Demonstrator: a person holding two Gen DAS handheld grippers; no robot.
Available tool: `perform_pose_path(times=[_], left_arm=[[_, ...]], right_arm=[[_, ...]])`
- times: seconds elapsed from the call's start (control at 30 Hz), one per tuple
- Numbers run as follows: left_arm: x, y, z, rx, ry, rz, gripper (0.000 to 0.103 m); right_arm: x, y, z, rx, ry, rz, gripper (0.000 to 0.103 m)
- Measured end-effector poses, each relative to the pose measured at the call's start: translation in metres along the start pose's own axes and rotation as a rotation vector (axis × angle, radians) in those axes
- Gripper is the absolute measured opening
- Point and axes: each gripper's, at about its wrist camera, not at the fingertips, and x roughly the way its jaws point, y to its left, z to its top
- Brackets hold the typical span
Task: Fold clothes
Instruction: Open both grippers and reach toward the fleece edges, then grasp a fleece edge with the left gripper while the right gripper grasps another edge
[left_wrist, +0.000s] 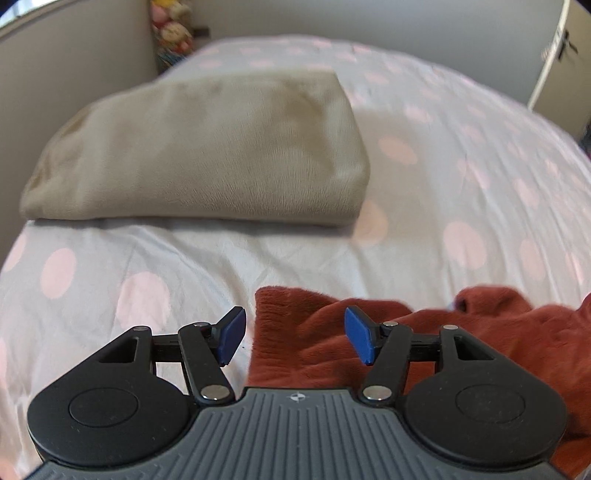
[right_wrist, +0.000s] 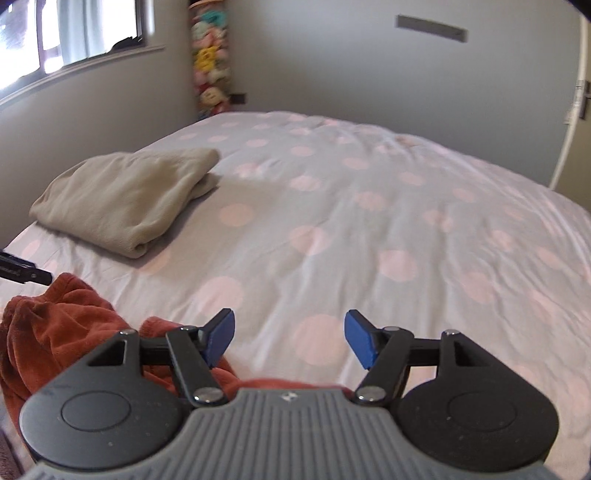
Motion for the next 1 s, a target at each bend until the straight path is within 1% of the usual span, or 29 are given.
perform_pose_path(times=[0.13,0.23,0.3,0.37,0.43,0.53,0.57,0.6,0.63,0.67,0.7,0.73,0.77,0.8,0.83,0.87,0.9,1.0], left_arm=[[0.033,0.013,0.004,0.022,0.074,0.014,0.059],[0.054,0.020,0.001,0.019,0.123,-0.007,0.059],[0.067,0.023,-0.001,0.002,0.145,-0.023,0.061],[0.075,0.026,-0.004,-0.015,0.156,-0.034,0.065],[0.080,0.027,-0.007,-0.025,0.155,-0.041,0.070],[0.082,0.023,-0.012,-0.018,0.142,-0.034,0.073],[0.083,0.021,-0.013,-0.012,0.138,-0.028,0.073],[0.084,0.018,-0.014,-0.009,0.134,-0.021,0.074],[0.085,0.016,-0.015,-0.007,0.129,-0.015,0.073],[0.085,0.013,-0.016,-0.002,0.122,-0.007,0.073],[0.084,0.010,-0.016,0.009,0.111,-0.006,0.066],[0.082,0.007,-0.016,0.019,0.100,-0.011,0.054],[0.079,0.004,-0.016,0.024,0.092,-0.020,0.048],[0.076,0.002,-0.017,0.023,0.085,-0.031,0.033],[0.072,0.000,-0.017,0.021,0.078,-0.043,0.024],[0.067,-0.002,-0.017,0.018,0.067,-0.038,0.022],[0.060,-0.002,-0.017,0.012,0.050,-0.031,0.018],[0.032,0.000,-0.018,-0.017,-0.017,-0.023,0.015]], right_arm=[[0.047,0.025,0.010,-0.064,0.072,0.088,0.071],[0.086,0.046,0.009,-0.097,0.131,0.160,0.073],[0.110,0.058,0.005,-0.104,0.176,0.192,0.073],[0.132,0.067,-0.001,-0.111,0.216,0.211,0.073],[0.149,0.072,-0.009,-0.118,0.254,0.207,0.073],[0.166,0.072,-0.020,-0.096,0.310,0.219,0.072],[0.169,0.072,-0.024,-0.089,0.328,0.224,0.070],[0.172,0.072,-0.029,-0.083,0.344,0.231,0.058],[0.172,0.072,-0.033,-0.080,0.348,0.238,0.056],[0.169,0.073,-0.035,-0.081,0.339,0.238,0.051],[0.166,0.074,-0.036,-0.081,0.331,0.239,0.035],[0.162,0.074,-0.036,-0.076,0.325,0.242,0.029],[0.157,0.075,-0.035,-0.068,0.318,0.242,0.023],[0.151,0.075,-0.035,-0.065,0.309,0.235,0.020],[0.145,0.075,-0.034,-0.060,0.295,0.226,0.018],[0.136,0.072,-0.033,-0.048,0.277,0.219,0.017],[0.126,0.069,-0.030,-0.031,0.256,0.210,0.016],[0.085,0.052,-0.017,0.009,0.166,0.154,0.014]])
